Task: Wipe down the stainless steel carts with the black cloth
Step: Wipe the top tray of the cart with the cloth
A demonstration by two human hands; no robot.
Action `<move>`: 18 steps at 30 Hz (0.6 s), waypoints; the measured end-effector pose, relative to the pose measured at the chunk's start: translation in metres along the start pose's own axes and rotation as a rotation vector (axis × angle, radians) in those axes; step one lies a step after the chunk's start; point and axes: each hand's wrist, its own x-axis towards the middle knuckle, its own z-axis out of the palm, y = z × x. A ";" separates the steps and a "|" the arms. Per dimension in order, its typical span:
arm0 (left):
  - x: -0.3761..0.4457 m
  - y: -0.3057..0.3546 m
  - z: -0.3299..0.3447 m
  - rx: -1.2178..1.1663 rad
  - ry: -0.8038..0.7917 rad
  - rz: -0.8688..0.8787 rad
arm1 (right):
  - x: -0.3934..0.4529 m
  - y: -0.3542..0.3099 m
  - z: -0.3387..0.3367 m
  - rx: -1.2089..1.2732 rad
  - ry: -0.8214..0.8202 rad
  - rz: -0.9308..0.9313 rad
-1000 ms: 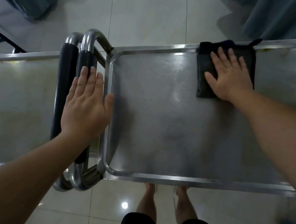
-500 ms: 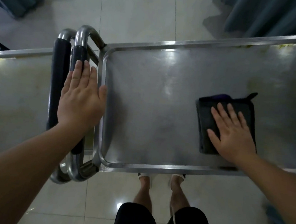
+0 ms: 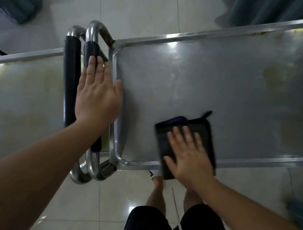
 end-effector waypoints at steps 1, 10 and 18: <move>0.000 0.000 0.000 -0.003 0.001 -0.002 | 0.011 -0.033 0.004 0.024 -0.018 -0.080; 0.002 -0.002 0.000 0.012 0.002 0.007 | 0.044 -0.124 0.005 0.022 -0.128 -0.405; 0.001 -0.004 -0.001 -0.056 -0.003 0.020 | 0.006 0.053 -0.023 -0.053 -0.012 -0.091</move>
